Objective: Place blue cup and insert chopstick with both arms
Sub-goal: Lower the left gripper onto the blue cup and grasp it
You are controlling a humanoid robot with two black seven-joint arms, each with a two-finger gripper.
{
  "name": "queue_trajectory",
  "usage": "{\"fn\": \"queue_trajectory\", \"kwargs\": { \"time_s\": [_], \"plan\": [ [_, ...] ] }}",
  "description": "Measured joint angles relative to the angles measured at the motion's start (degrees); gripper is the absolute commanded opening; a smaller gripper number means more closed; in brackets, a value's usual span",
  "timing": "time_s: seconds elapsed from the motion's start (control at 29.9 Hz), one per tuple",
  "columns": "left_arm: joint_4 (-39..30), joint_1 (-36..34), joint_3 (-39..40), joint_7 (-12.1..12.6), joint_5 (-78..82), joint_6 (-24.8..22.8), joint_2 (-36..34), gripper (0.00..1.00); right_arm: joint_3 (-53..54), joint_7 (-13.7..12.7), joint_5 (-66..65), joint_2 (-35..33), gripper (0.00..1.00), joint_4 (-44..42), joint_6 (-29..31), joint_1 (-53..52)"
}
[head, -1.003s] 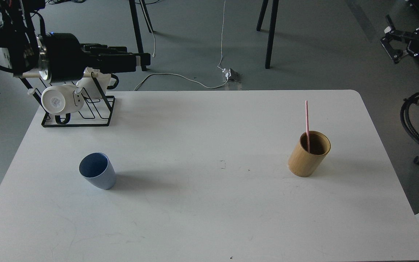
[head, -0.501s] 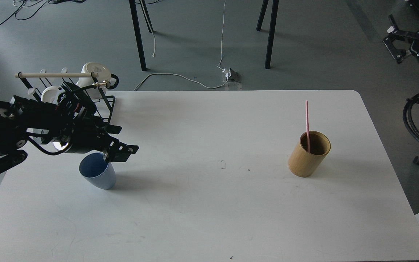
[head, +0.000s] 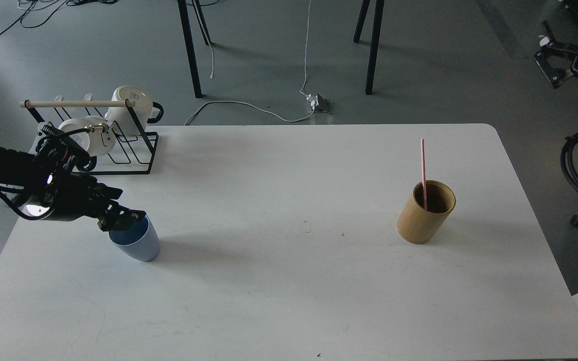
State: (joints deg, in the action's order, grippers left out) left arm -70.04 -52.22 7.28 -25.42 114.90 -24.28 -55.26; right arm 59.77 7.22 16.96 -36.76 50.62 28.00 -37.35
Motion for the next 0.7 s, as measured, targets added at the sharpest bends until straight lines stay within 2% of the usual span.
{"fn": "queue_trajectory", "kwargs": {
  "time_s": [0.1,0.17,0.3,0.4,0.43,0.5,0.7],
  "plan": [
    [2.85,1.41,-0.44,-1.17,2.83,1.91,0.88,0.75,0.0,0.0,0.0,0.02,1.0,0.0,0.0,0.0],
    [3.84,1.73,-0.77,-1.95,3.83,2.55,1.3,0.7,0.0,0.0,0.0,0.01,1.0,0.0,0.0,0.0],
    [5.56,1.87,-0.91,-2.49,4.28,2.99,1.76,0.48,0.0,0.0,0.0,-0.14,1.0,-0.22,0.0,0.0],
    [6.6,1.82,-0.85,-2.56,4.27,3.04,1.87,0.22,0.0,0.0,0.0,-0.14,1.0,-0.33,0.0,0.0],
    [6.71,1.77,-0.82,-2.57,4.21,2.9,1.88,0.18,0.0,0.0,0.0,-0.14,1.0,-0.34,0.0,0.0],
    [6.82,1.75,-0.81,-2.58,4.08,2.46,1.9,0.15,0.0,0.0,0.0,-0.11,1.0,-0.34,0.0,0.0],
    [7.09,2.02,-0.93,-2.6,4.18,2.33,2.75,0.15,0.06,0.0,0.0,-0.09,1.0,-0.39,0.0,0.0]
  ]
}}
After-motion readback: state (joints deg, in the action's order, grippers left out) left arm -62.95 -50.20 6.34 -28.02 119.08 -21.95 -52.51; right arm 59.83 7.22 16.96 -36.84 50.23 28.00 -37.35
